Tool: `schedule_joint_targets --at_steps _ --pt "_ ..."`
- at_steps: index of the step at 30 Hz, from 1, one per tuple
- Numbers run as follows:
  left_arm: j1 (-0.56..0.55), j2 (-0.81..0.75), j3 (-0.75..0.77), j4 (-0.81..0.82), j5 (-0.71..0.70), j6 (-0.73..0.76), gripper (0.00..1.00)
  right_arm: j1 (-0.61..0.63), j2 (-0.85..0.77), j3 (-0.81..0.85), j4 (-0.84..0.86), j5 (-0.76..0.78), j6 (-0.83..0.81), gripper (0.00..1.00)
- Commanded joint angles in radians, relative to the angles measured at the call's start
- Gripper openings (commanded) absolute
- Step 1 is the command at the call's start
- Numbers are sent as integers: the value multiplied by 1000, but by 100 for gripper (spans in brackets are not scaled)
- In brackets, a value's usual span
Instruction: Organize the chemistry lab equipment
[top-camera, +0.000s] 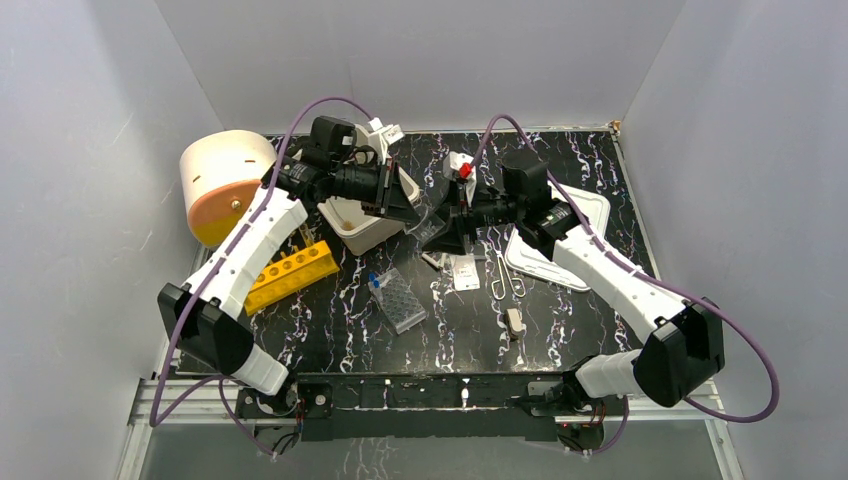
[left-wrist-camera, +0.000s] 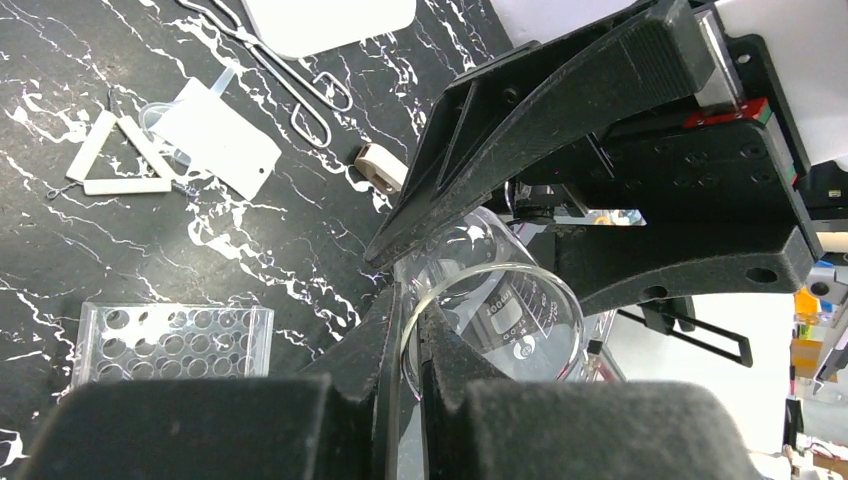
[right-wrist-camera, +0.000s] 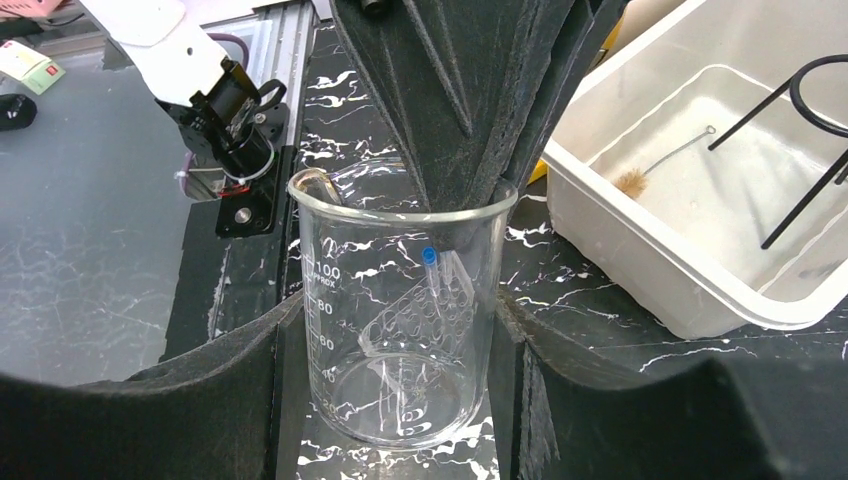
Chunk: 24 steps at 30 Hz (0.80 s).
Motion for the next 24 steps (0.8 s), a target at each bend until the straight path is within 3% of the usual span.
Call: schedule_joint_targets --at_steps 1,5,7,12,17,24 --pt "-5 -15 56 -61 2 36 0 7 -2 58 2 5 -19 58" --pt "-3 -22 88 -90 -95 59 0 7 -15 63 -4 64 7 90" --pt "-3 -18 107 -108 -169 65 0 6 -26 63 -7 85 5 97" --pt "14 8 148 -148 -369 68 0 5 -75 33 4 205 -6 99" --pt "87 46 184 -148 -614 -25 0 4 -146 -32 70 378 46 99" --pt "129 226 302 -170 -835 -96 0 4 -190 -59 61 519 124 99"
